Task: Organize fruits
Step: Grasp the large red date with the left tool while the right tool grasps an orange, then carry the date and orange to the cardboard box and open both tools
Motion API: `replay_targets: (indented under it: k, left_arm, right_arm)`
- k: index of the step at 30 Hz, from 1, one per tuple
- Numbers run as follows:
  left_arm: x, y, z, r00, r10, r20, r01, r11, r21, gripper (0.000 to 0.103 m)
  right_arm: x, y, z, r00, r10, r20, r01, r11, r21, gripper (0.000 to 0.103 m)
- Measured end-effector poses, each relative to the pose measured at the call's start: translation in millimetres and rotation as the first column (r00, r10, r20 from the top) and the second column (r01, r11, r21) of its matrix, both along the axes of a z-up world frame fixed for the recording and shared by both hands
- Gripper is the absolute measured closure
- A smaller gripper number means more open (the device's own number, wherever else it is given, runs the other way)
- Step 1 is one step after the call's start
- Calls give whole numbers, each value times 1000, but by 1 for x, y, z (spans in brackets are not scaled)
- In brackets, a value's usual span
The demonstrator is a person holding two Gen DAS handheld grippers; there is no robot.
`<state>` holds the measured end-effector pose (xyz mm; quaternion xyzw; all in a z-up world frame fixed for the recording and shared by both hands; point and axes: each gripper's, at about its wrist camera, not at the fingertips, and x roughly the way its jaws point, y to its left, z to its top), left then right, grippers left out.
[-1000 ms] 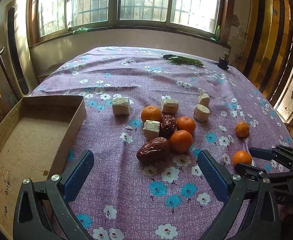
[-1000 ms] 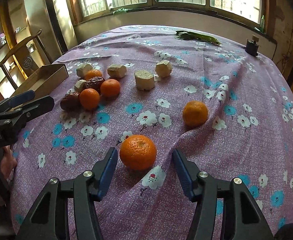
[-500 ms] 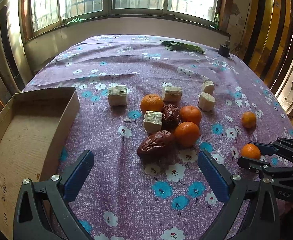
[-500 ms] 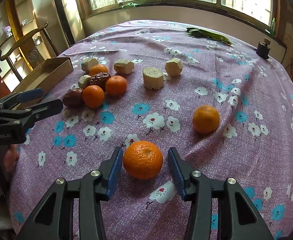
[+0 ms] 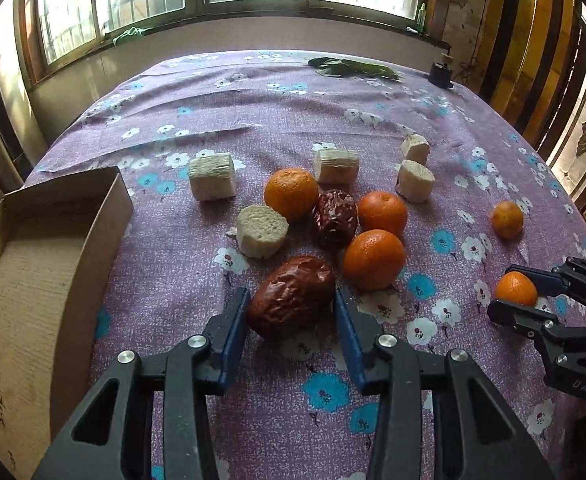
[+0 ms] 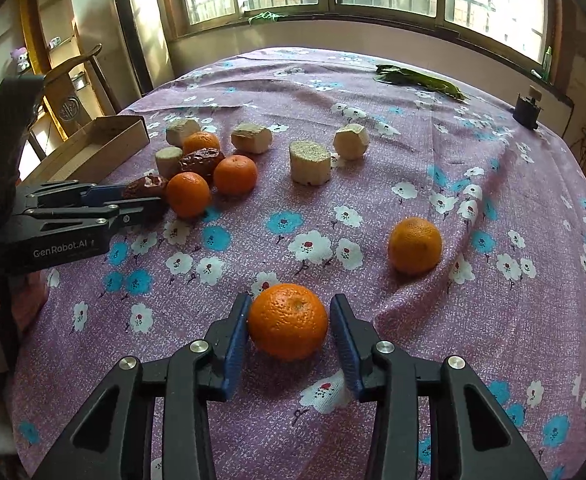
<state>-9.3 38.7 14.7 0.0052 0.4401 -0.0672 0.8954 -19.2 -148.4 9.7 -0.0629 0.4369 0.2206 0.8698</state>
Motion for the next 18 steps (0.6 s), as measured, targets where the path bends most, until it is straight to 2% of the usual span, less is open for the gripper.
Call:
replay_targets:
  k: [2, 13, 18]
  left_arm:
    - [-4, 2, 4, 1000, 5, 5, -5, 1000, -5, 62]
    - [-28, 24, 32, 996, 74, 50, -73, 997, -21, 62]
    - [-34, 38, 42, 991, 111, 71, -111, 994, -1, 62]
  right_arm:
    - [-1, 1, 1, 1000, -1, 3, 1, 1000, 6, 63]
    - [-12, 21, 14, 999, 31, 25, -31, 1000, -4, 63]
    - [-11, 40, 24, 997, 72, 37, -72, 997, -13, 63]
